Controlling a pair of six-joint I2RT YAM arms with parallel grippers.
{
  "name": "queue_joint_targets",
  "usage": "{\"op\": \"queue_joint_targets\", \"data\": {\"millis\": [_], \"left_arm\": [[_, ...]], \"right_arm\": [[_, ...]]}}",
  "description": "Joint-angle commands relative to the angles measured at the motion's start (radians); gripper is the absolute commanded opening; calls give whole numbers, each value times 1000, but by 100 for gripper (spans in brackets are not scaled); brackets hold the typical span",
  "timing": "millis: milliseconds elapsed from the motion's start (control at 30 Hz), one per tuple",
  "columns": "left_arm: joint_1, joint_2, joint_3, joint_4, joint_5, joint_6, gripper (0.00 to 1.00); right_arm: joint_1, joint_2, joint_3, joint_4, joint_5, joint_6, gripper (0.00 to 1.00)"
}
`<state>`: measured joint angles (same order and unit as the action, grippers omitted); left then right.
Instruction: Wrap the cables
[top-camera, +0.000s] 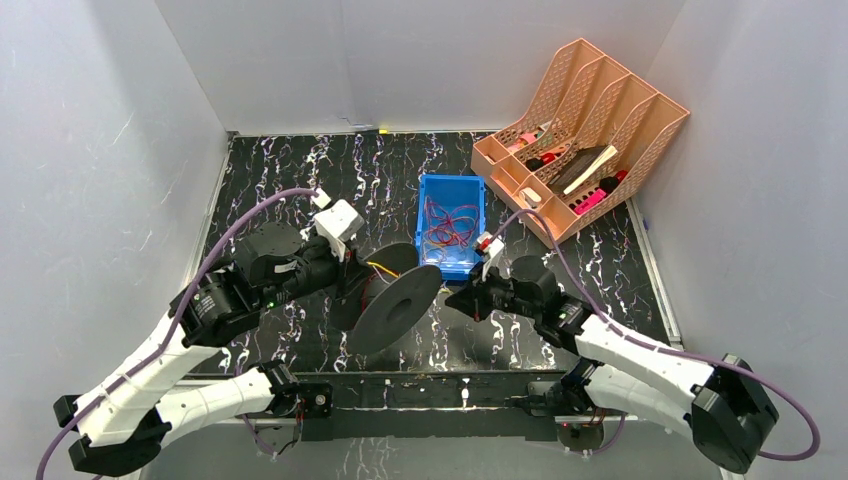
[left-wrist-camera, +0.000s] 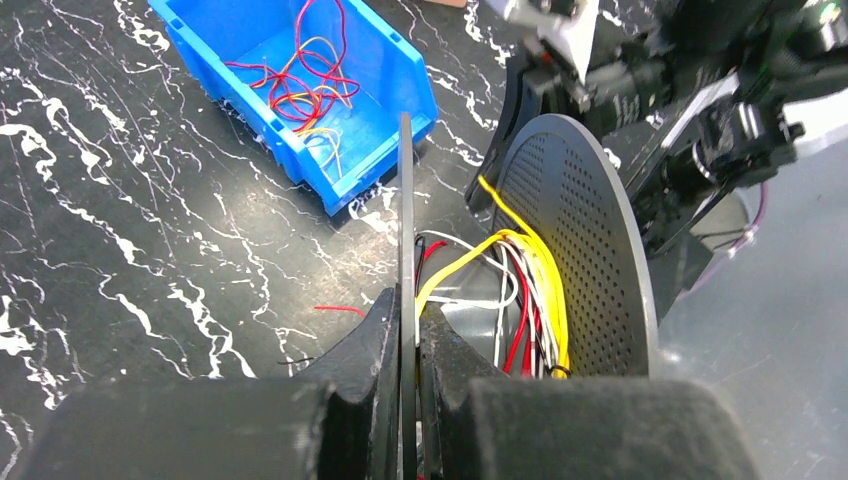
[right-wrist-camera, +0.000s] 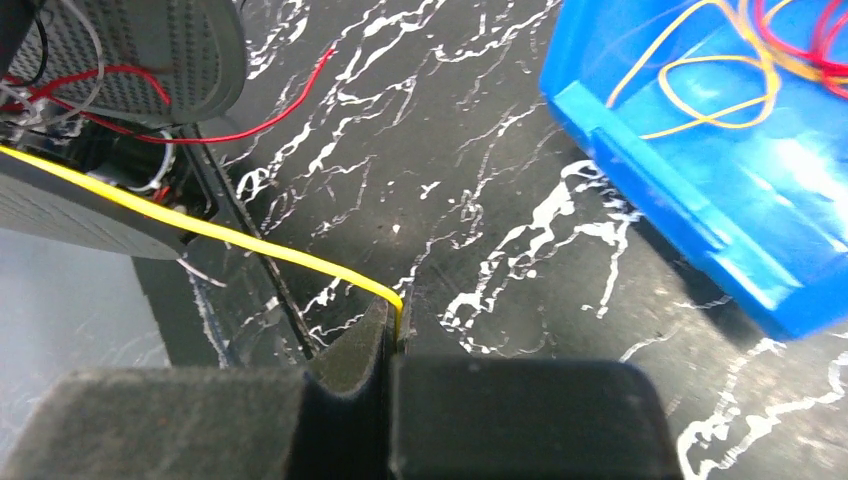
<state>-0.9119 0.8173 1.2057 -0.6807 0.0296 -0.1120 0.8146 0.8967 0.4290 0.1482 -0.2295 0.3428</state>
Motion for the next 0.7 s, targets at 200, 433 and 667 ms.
{"op": "queue_joint_targets", "data": {"millis": [200, 433, 667], "left_arm": [[1, -40, -48, 310, -158, -193, 0], [1, -37, -112, 456, -270, -230, 0], [0, -12, -149, 567, -316, -283, 0]], "right_arm": [[23, 112, -162, 458, -138, 235, 0], [92, 110, -218, 636, -118, 356, 0], [172, 94, -230, 723, -54, 405, 0]]}}
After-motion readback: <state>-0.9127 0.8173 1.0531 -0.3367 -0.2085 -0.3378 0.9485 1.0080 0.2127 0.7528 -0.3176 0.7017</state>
